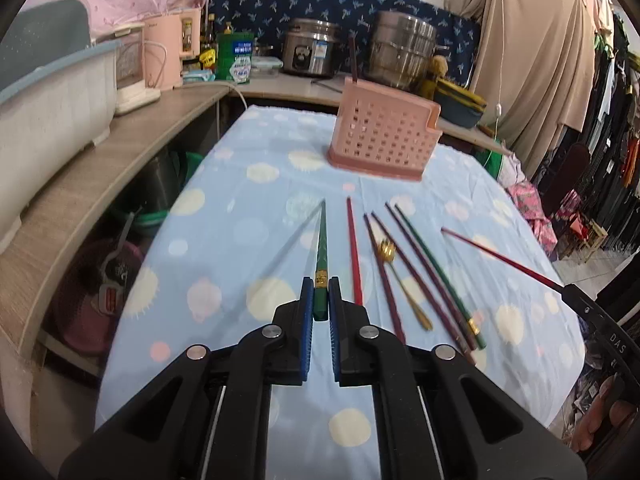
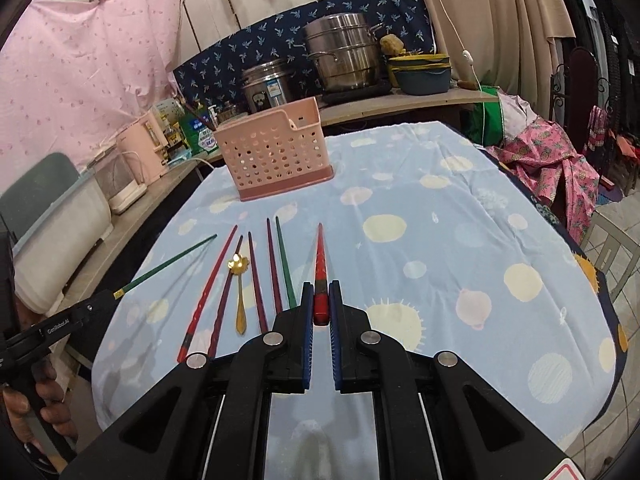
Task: Organize utensils
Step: 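Lift the green chopstick with the left tool while the right tool lifts the red chopstick toward the caddy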
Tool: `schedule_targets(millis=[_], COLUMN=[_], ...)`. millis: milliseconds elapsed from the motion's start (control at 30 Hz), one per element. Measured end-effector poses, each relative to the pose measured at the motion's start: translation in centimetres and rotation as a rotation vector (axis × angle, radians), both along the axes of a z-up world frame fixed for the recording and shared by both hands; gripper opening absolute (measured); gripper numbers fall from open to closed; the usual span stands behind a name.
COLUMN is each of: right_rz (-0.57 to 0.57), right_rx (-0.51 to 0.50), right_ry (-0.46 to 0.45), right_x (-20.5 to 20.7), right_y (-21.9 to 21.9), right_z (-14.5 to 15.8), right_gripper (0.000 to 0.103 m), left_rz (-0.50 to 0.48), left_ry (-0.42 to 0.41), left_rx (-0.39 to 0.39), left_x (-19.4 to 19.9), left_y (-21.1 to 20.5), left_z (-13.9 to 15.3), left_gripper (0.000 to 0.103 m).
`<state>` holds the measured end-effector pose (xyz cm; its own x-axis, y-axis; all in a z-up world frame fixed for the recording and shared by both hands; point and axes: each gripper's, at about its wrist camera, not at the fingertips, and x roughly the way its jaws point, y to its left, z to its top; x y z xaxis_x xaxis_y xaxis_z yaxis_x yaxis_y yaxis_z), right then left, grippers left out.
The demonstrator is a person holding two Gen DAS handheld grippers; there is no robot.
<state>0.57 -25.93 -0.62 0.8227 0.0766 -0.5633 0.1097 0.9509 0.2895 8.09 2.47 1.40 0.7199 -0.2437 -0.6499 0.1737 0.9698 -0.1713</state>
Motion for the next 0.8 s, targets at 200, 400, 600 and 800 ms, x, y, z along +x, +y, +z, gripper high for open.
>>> schedule_targets(millis=[200, 400, 600, 800], right_rz=[-0.030, -0.049, -0.050, -0.050], right_rx=[0.018, 0.018, 0.008, 0.012], right_ry=[-0.084, -0.150, -0.191, -0.219], right_x=[0.7, 1.7, 3.1, 4.8], right_y=[-1.7, -2.9, -3.4, -4.3], right_z=[3.1, 5.6, 7.5, 8.9], right_gripper=[0.007, 0.007, 0.007, 0.007], left_rz=[0.009, 0.024, 0.026, 0.024], left_ry=[-0.066, -0.128, -0.179, -0.209], left_rx=[-0.018, -0.033, -0.042, -0.056], left_x=[1.2, 2.5, 4.2, 6.3], left_y=[0.2, 0.5, 0.0, -0.3], left_z=[3.0, 5.8, 8.2, 10.2], left_gripper=[0.007, 0.007, 0.007, 0.007])
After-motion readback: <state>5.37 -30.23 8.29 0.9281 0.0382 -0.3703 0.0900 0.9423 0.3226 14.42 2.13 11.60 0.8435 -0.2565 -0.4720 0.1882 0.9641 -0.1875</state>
